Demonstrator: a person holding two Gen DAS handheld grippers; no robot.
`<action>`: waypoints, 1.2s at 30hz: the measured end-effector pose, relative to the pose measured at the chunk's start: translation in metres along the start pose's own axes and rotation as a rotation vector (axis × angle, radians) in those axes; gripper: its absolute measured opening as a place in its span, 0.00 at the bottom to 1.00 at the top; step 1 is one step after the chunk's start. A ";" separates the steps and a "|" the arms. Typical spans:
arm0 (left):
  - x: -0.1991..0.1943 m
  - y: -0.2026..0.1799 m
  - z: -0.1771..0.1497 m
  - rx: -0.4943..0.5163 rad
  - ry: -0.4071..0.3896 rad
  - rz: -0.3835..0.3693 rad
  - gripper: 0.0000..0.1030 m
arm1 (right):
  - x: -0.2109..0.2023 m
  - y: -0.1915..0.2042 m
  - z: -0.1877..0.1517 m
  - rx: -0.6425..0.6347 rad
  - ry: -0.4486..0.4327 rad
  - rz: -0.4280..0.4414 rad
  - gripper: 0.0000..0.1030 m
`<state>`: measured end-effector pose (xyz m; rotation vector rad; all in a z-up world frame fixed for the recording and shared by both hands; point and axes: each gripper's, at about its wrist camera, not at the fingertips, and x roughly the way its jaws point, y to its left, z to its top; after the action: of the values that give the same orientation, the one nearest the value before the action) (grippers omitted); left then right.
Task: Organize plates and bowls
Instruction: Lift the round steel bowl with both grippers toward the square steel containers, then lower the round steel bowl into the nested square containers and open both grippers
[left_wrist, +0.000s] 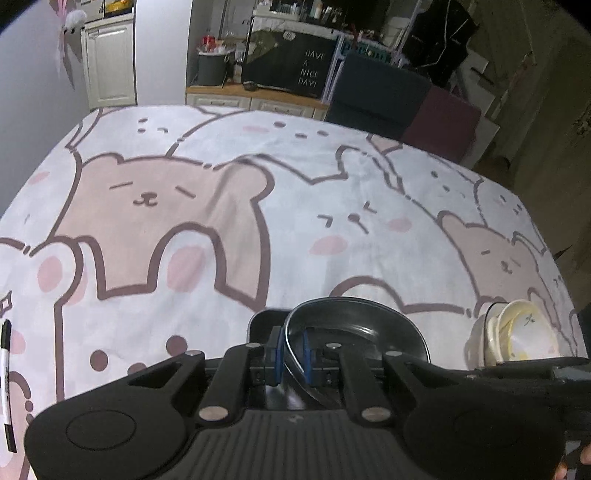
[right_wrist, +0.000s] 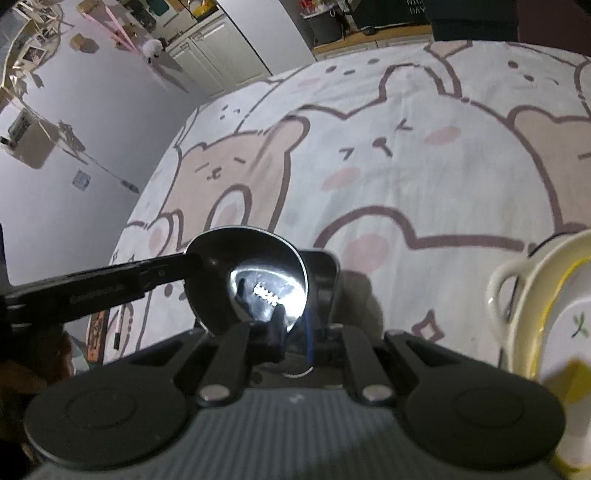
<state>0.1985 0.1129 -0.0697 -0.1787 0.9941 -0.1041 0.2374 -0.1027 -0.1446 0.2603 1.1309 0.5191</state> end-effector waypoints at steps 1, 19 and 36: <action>0.002 0.001 -0.001 0.002 0.005 0.002 0.11 | 0.003 0.002 -0.002 -0.004 0.005 -0.006 0.12; 0.032 0.001 0.003 0.095 0.079 0.065 0.11 | 0.034 0.010 -0.013 -0.005 0.089 -0.008 0.12; 0.043 -0.004 0.002 0.145 0.117 0.085 0.11 | 0.043 0.008 -0.012 0.012 0.116 -0.029 0.15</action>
<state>0.2238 0.1016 -0.1034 0.0023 1.1047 -0.1090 0.2387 -0.0747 -0.1795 0.2264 1.2492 0.5070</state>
